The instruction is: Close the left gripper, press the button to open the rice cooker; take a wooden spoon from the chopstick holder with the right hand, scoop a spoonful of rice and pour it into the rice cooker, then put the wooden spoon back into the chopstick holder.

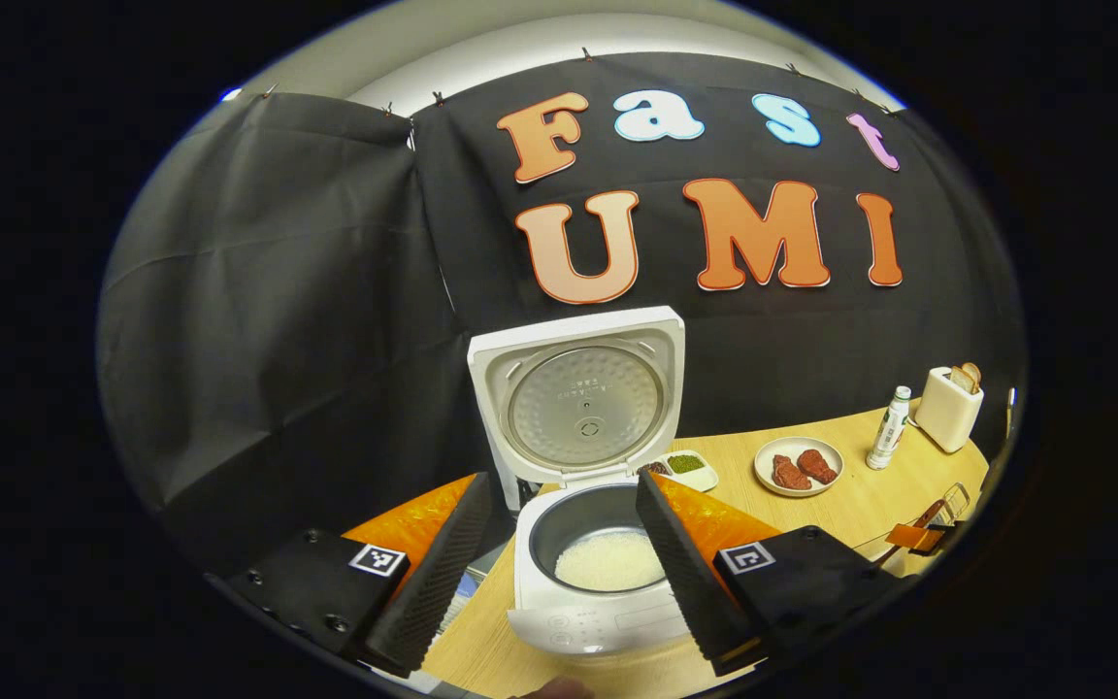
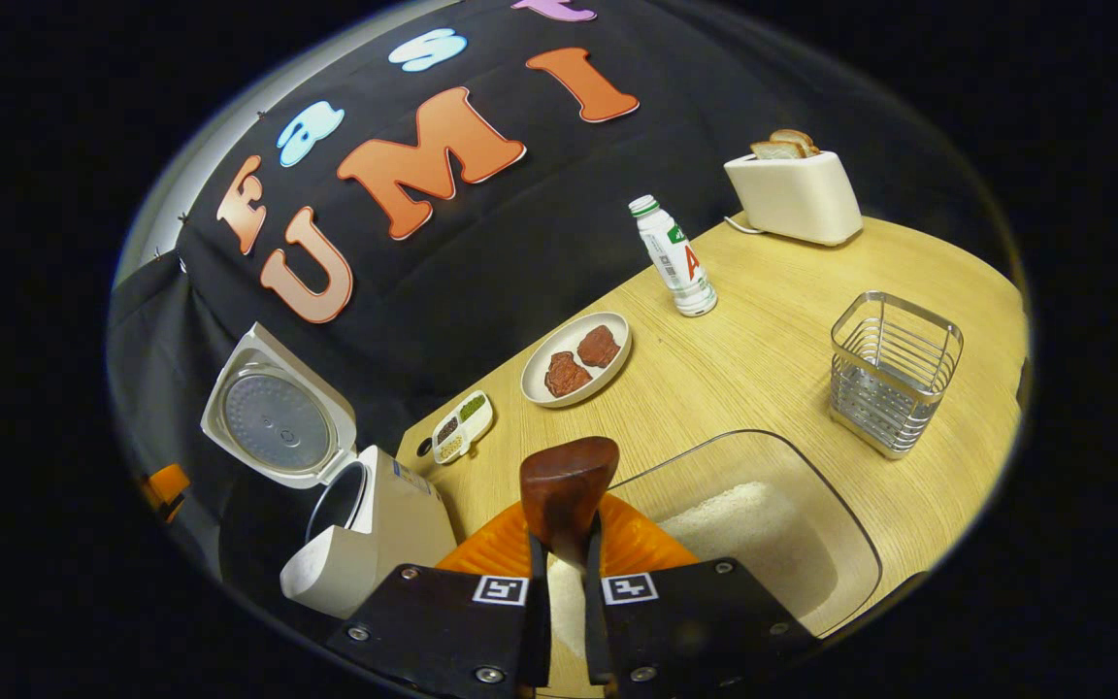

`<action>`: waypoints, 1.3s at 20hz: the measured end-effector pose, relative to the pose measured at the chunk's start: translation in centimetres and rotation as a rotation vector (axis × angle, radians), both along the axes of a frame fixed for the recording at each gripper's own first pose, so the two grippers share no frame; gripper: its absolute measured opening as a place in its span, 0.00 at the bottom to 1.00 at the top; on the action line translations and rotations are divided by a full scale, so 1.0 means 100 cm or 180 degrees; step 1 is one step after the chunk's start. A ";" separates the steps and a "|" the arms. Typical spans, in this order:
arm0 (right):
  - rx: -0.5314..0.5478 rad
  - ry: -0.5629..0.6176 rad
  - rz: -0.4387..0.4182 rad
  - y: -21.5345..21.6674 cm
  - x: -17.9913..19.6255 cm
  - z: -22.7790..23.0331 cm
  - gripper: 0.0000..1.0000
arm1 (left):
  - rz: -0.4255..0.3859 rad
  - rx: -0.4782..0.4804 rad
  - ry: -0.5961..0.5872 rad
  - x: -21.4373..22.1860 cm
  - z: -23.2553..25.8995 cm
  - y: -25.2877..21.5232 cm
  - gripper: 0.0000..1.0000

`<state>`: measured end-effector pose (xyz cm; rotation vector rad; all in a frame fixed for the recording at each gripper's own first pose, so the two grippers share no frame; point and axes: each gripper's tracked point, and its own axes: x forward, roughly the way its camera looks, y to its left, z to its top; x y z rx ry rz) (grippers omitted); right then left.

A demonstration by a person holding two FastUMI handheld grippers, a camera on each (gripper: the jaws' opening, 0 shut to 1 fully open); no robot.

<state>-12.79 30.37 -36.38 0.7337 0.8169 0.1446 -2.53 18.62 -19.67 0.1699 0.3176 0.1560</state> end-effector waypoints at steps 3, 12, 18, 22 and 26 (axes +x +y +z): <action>0.0155 0.0111 -0.0053 -0.002 -0.001 -0.003 0.14 | 0.0001 -0.0005 0.0007 -0.001 0.000 0.001 0.99; 0.1194 0.0778 -0.0478 -0.006 -0.012 -0.027 0.13 | -0.0025 0.0005 0.0007 0.003 0.001 -0.010 0.99; 0.1640 0.0806 -0.0558 -0.015 -0.007 -0.018 0.13 | -0.0011 0.0001 0.0033 0.005 0.001 -0.017 1.00; 0.1796 0.0781 -0.0535 -0.027 0.000 -0.010 0.13 | -0.0009 -0.0006 0.0003 0.008 0.005 -0.025 0.99; 0.1992 0.0768 -0.0603 -0.047 0.011 -0.004 0.13 | -0.0021 -0.0023 -0.0024 0.010 0.006 -0.037 0.99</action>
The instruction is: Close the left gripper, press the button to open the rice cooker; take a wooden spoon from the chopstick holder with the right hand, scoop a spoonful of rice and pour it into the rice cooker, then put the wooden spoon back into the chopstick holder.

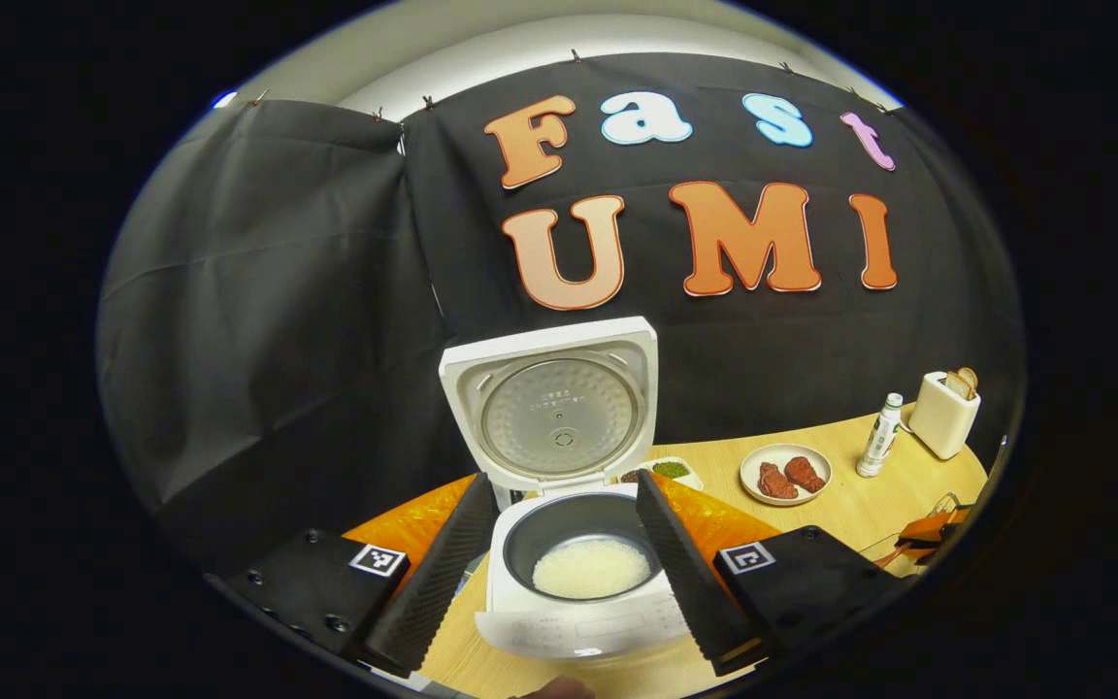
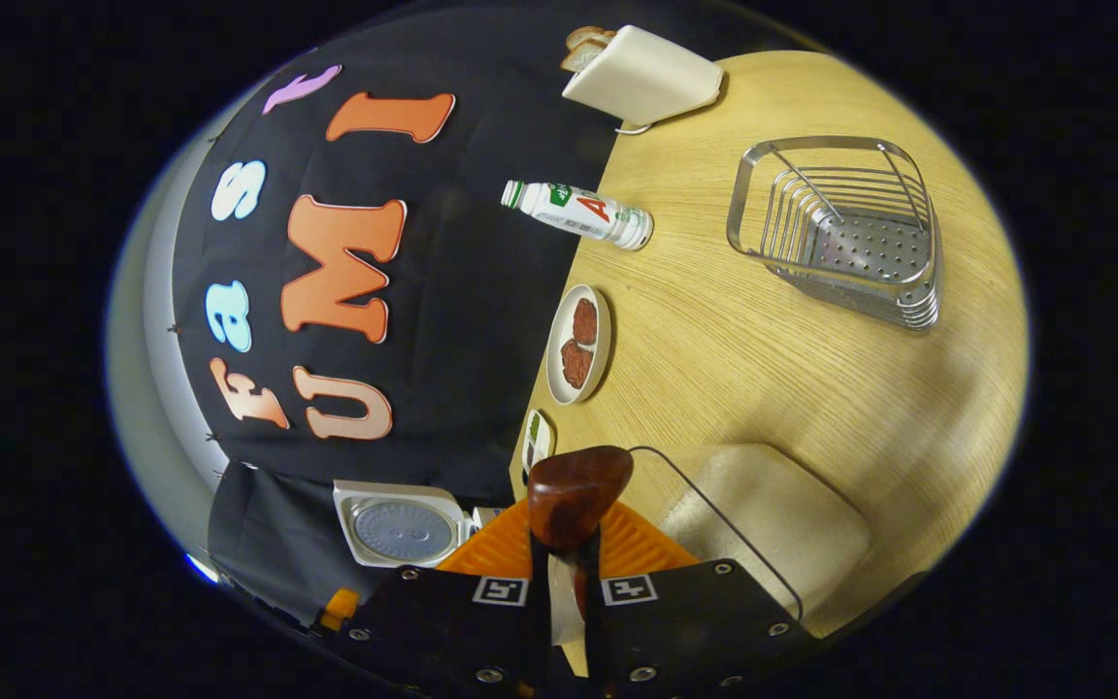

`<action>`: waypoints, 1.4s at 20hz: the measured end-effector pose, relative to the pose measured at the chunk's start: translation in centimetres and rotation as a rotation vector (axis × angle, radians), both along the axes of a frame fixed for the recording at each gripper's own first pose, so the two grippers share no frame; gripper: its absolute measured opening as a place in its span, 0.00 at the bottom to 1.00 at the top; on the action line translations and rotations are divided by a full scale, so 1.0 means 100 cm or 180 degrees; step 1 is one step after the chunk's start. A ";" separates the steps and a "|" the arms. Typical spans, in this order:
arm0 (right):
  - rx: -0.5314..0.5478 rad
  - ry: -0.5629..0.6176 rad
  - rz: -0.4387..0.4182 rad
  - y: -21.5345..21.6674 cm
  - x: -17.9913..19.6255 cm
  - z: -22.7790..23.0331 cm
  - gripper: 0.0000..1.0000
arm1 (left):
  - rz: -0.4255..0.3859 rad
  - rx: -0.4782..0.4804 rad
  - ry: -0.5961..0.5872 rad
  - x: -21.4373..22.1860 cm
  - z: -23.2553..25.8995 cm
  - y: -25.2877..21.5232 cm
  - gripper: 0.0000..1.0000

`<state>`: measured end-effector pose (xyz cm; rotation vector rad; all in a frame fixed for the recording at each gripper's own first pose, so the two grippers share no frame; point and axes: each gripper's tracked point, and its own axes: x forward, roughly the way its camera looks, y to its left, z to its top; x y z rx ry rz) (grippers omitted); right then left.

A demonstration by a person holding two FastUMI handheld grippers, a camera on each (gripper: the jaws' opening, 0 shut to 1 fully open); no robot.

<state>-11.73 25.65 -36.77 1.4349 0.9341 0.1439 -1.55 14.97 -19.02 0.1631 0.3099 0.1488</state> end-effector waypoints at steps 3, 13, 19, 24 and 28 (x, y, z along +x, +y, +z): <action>0.0249 0.0053 -0.0159 -0.017 0.005 0.007 0.13 | 0.0008 -0.0033 -0.0027 0.001 0.003 -0.009 1.00; 0.0936 0.0066 -0.0529 -0.047 0.037 0.048 0.13 | 0.0072 -0.0113 -0.0085 -0.005 0.006 -0.028 0.99; 0.1262 0.0011 -0.0478 -0.026 0.057 0.086 0.13 | 0.0190 -0.0137 -0.0139 -0.011 0.013 -0.018 1.00; 0.1413 -0.0078 -0.0365 0.006 0.075 0.121 0.13 | 0.0329 -0.0195 -0.0193 -0.017 0.016 0.003 1.00; 0.1373 -0.0083 -0.0226 0.038 0.083 0.133 0.13 | 0.0441 -0.0177 -0.0254 -0.026 0.021 0.027 0.99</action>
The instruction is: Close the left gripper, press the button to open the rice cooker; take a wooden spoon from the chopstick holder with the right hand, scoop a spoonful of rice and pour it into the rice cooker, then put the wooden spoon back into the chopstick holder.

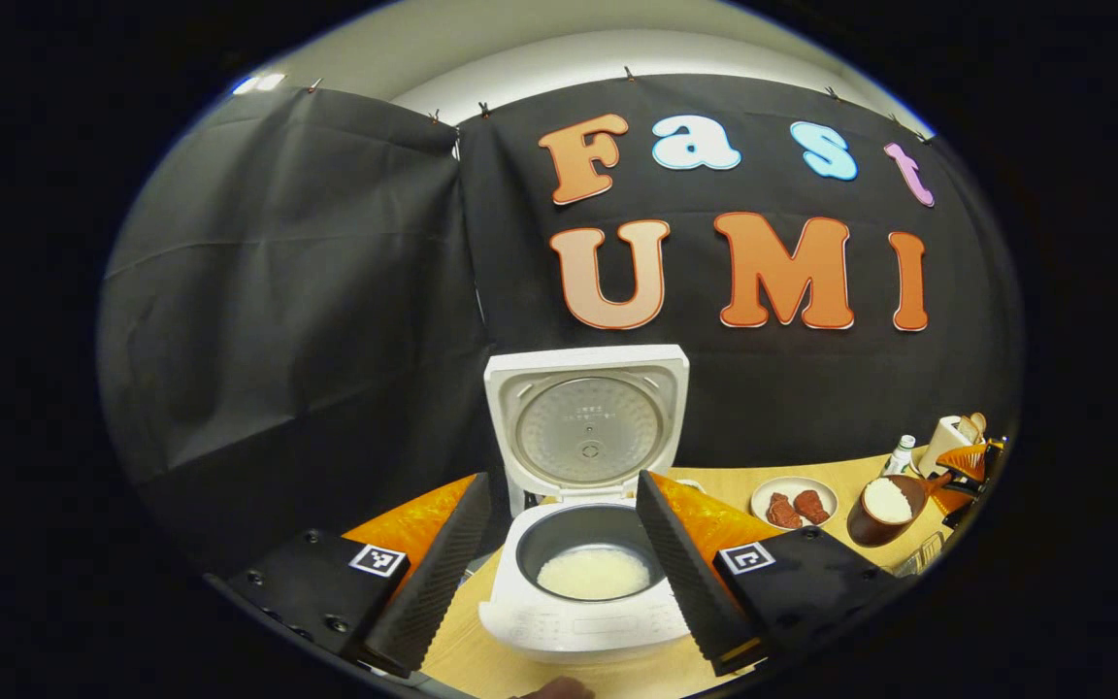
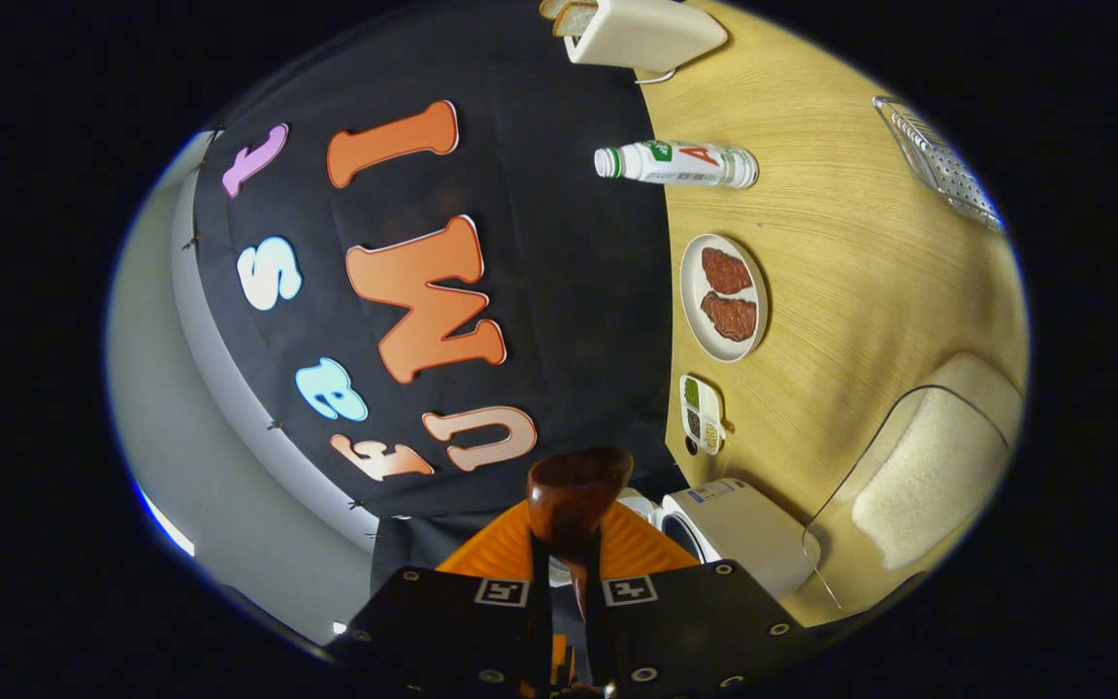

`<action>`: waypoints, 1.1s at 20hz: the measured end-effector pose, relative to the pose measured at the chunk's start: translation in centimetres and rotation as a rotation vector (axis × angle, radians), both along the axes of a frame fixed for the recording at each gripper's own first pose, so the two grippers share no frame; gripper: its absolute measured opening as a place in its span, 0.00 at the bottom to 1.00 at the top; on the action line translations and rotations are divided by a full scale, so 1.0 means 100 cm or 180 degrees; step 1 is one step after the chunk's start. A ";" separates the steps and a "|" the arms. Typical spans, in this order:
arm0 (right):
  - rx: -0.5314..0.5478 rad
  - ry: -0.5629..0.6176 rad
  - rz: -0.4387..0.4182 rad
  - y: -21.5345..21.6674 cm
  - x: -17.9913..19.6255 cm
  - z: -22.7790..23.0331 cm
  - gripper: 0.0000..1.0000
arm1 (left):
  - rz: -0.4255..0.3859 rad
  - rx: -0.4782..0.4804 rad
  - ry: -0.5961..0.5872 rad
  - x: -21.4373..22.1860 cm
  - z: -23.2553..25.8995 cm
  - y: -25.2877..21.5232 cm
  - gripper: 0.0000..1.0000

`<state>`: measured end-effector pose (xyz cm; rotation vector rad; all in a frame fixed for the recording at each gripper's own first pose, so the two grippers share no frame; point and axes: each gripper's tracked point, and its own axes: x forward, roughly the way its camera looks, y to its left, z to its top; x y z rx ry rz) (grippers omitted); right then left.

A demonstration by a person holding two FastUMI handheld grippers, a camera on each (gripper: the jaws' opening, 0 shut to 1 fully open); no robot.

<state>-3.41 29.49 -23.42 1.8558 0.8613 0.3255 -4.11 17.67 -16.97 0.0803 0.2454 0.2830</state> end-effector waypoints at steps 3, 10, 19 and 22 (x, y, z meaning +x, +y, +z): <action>-0.0040 -0.0040 0.0102 0.024 0.002 0.008 0.13 | 0.0108 -0.0011 -0.0011 -0.009 -0.003 0.022 1.00; -0.0108 -0.0119 0.0367 0.100 0.010 0.024 0.13 | 0.0385 -0.0011 -0.0022 -0.031 -0.007 0.081 0.99; -0.0632 -0.0369 0.0665 0.205 0.016 0.034 0.13 | 0.0660 -0.0051 -0.0008 -0.057 -0.017 0.156 1.00; -0.0990 -0.0532 0.0785 0.227 0.021 0.031 0.13 | 0.0700 -0.0106 0.0027 -0.061 -0.023 0.171 1.00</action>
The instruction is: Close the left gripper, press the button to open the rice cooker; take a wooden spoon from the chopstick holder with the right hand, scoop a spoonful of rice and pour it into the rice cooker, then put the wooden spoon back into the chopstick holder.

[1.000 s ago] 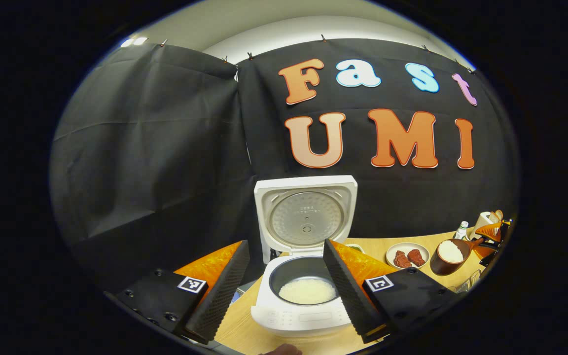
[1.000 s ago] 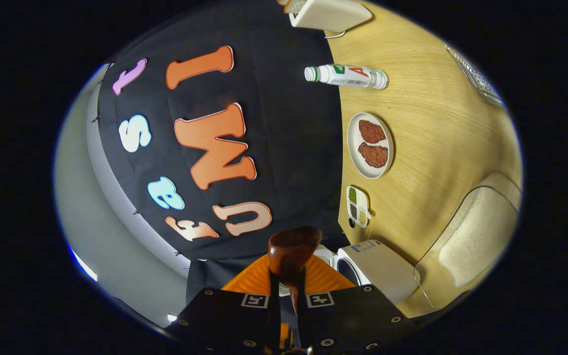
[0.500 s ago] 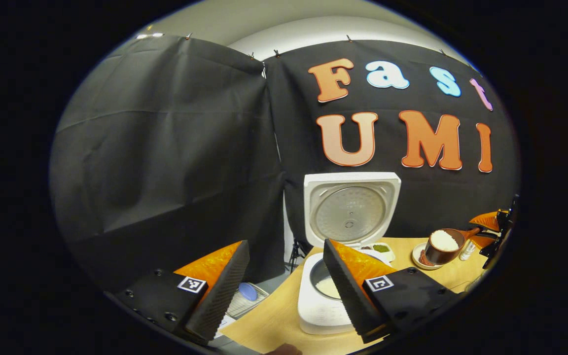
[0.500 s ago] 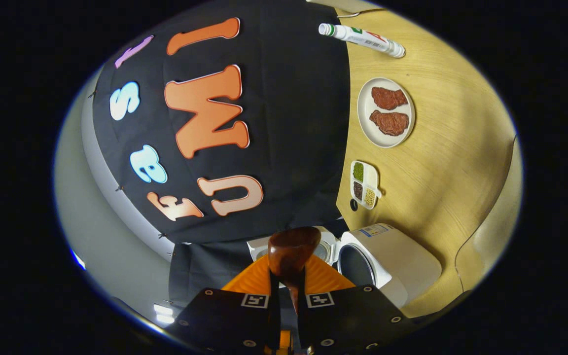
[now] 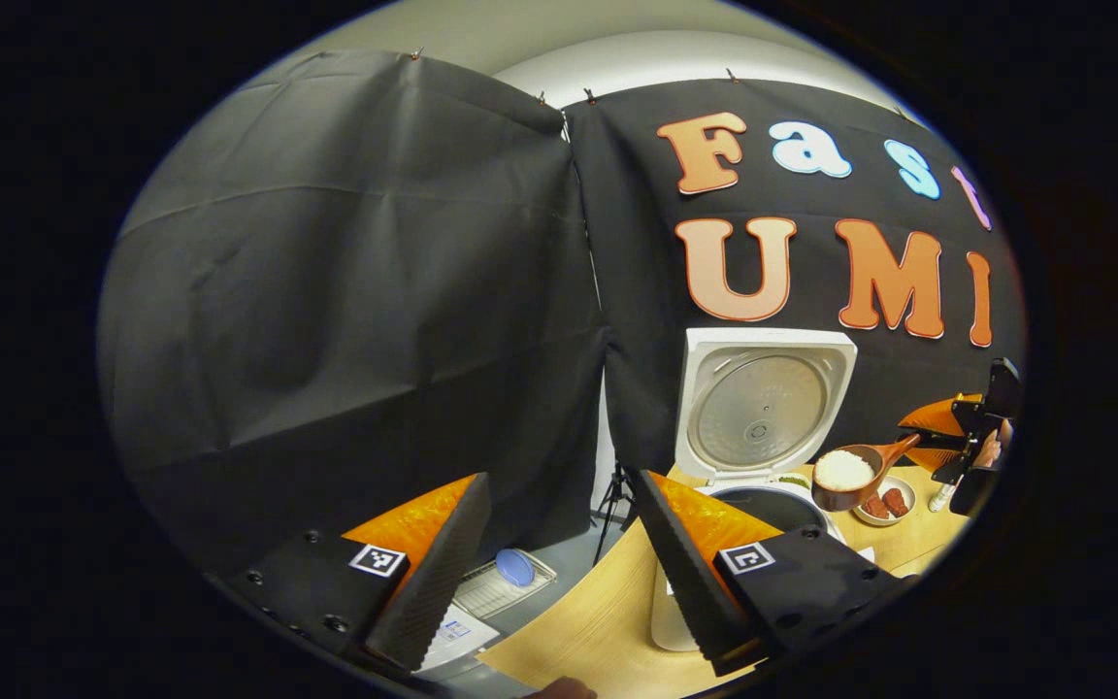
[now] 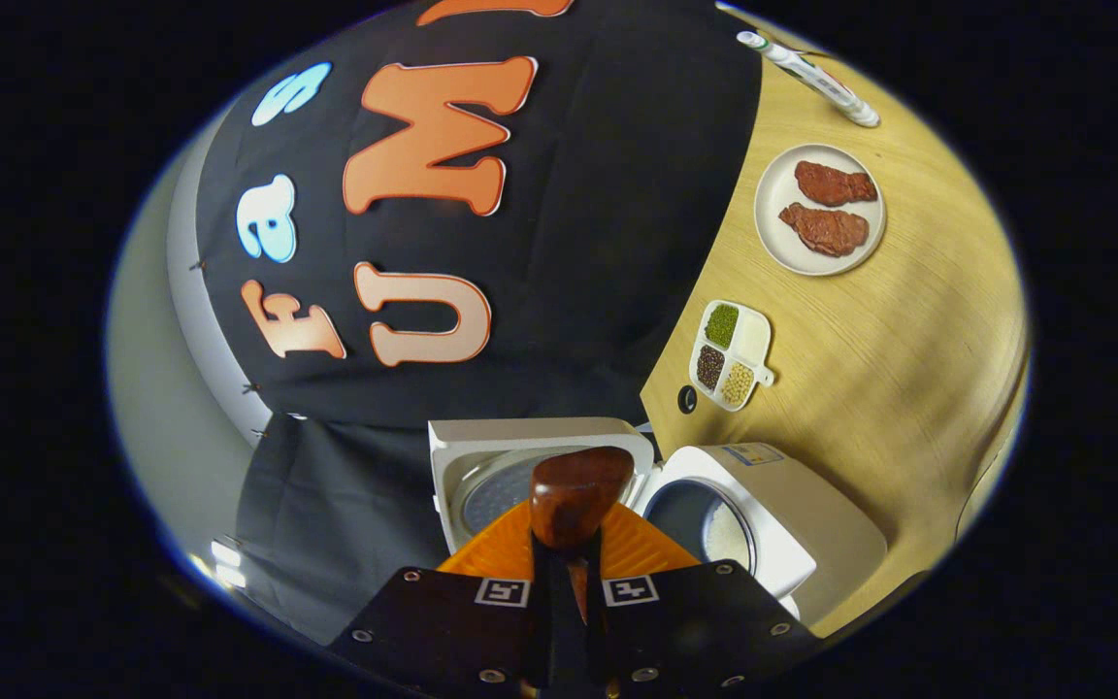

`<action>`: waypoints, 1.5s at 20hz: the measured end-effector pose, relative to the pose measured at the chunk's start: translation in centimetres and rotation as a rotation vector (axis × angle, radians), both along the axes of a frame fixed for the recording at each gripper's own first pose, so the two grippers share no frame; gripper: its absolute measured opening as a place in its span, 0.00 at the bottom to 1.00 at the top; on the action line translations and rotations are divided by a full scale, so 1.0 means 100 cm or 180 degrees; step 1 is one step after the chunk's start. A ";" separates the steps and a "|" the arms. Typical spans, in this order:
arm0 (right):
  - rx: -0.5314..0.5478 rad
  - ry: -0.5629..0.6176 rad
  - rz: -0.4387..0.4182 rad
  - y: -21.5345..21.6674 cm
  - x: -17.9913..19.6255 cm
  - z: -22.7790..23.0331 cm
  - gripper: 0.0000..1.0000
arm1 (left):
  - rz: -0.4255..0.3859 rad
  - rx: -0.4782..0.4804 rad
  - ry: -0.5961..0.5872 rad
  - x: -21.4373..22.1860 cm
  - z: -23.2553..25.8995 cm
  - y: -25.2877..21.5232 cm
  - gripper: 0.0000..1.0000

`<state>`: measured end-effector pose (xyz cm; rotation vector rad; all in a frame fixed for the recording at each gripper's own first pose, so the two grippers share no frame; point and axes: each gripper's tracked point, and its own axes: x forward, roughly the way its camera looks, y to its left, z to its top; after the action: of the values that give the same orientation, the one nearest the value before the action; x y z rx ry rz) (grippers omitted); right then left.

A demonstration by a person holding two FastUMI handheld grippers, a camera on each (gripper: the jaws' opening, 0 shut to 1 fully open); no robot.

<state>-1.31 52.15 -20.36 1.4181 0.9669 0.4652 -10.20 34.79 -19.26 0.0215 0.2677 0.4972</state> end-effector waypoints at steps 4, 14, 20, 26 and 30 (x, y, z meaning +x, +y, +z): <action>-0.0507 -0.0309 0.0025 0.015 0.012 -0.004 0.13 | 0.0040 -0.0071 0.0032 -0.006 -0.007 0.013 1.00; -0.1470 -0.1398 0.0342 0.045 0.021 0.020 0.13 | 0.0057 -0.0055 -0.0018 -0.001 -0.004 0.016 1.00; -0.1848 -0.1849 0.0400 0.057 0.024 0.031 0.13 | 0.0067 -0.0050 0.0012 -0.002 -0.006 0.016 1.00; -0.2130 -0.2435 0.0511 0.064 0.024 0.052 0.13 | 0.0083 -0.0051 0.0036 -0.004 -0.008 0.017 1.00; -0.2249 -0.2682 0.0547 0.064 0.023 0.060 0.13 | 0.0085 -0.0049 0.0042 -0.004 -0.008 0.017 0.99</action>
<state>0.99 58.53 -14.40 0.4122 0.4667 0.6840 -10.61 36.47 -20.08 0.0061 0.2850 0.5215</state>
